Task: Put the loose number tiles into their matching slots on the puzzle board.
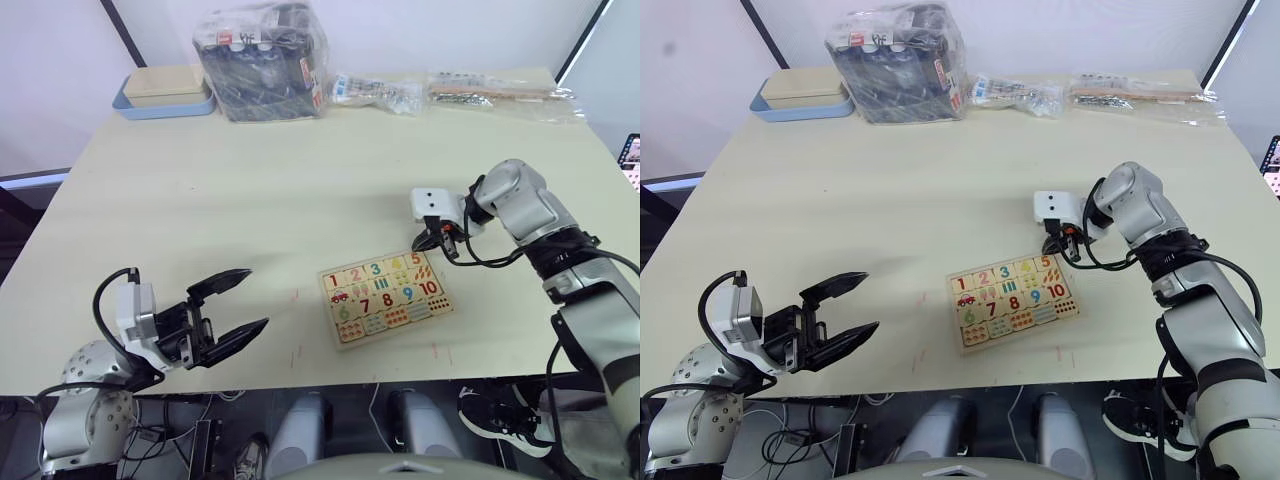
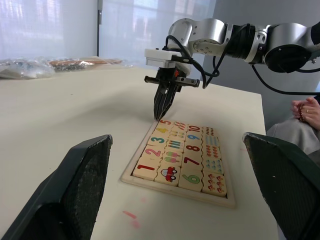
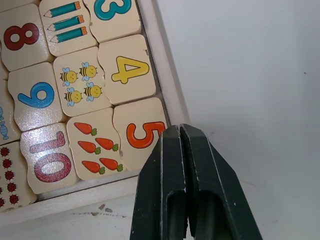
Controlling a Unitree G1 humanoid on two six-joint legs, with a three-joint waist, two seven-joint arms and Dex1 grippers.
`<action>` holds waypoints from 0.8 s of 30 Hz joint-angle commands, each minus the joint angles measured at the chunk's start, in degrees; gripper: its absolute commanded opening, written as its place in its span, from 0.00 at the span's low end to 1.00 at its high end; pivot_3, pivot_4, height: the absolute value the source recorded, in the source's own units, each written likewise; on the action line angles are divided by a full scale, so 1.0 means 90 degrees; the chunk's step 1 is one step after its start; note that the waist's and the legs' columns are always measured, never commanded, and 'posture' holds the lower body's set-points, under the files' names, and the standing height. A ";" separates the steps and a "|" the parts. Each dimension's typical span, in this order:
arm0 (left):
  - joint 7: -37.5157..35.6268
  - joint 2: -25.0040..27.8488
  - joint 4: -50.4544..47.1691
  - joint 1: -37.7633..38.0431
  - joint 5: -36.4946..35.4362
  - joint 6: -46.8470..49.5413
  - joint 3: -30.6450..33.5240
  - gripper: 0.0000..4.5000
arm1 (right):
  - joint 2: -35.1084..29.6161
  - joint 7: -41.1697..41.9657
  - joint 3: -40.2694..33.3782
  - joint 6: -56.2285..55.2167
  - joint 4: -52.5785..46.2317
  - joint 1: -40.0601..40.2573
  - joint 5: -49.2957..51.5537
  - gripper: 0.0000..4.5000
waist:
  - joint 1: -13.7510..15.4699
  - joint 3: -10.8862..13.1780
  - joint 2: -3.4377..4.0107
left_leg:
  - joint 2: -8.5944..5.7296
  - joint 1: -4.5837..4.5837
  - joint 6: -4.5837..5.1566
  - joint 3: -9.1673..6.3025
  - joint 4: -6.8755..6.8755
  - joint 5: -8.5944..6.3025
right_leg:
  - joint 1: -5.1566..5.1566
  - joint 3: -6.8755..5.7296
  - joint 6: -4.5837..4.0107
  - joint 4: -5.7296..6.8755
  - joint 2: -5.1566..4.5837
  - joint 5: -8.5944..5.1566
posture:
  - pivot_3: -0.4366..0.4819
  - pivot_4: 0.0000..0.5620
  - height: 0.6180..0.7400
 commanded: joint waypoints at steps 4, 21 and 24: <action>-0.0008 0.0030 -0.0271 0.0039 -0.0095 -0.0019 0.0042 1.00 | -0.0038 0.0018 -0.0062 0.0020 -0.0231 0.0022 0.0035 0.01 | 0.0000 0.0000 0.0000 | 0.0000 0.0000 0.0000 0.0000 0.0000 0.0000 | 0.0000 0.0000 0.0000 0.0000 0.0000 0.0000 | 0.48 0.27 1.00; 0.0324 0.0095 0.1513 -0.0898 0.0579 0.0015 -0.0171 1.00 | -0.1121 0.0008 -0.3276 -0.0276 -0.3119 0.3415 0.3147 0.17 | 0.0095 -0.0004 -0.0004 | -0.0010 -0.0001 0.0009 -0.0011 0.0003 -0.0003 | 0.0007 -0.0009 0.0005 0.0002 -0.0008 0.0003 | 0.48 0.27 1.00; 0.0270 0.0108 0.2079 -0.1224 0.0735 -0.0020 -0.0233 1.00 | -0.1282 -0.0270 -0.3874 -0.0326 -0.3466 0.4226 0.3504 0.46 | 0.0054 -0.0004 -0.0003 | -0.0008 0.0001 0.0008 -0.0006 0.0003 -0.0003 | 0.0006 -0.0003 0.0006 0.0010 -0.0004 0.0003 | 0.48 0.27 1.00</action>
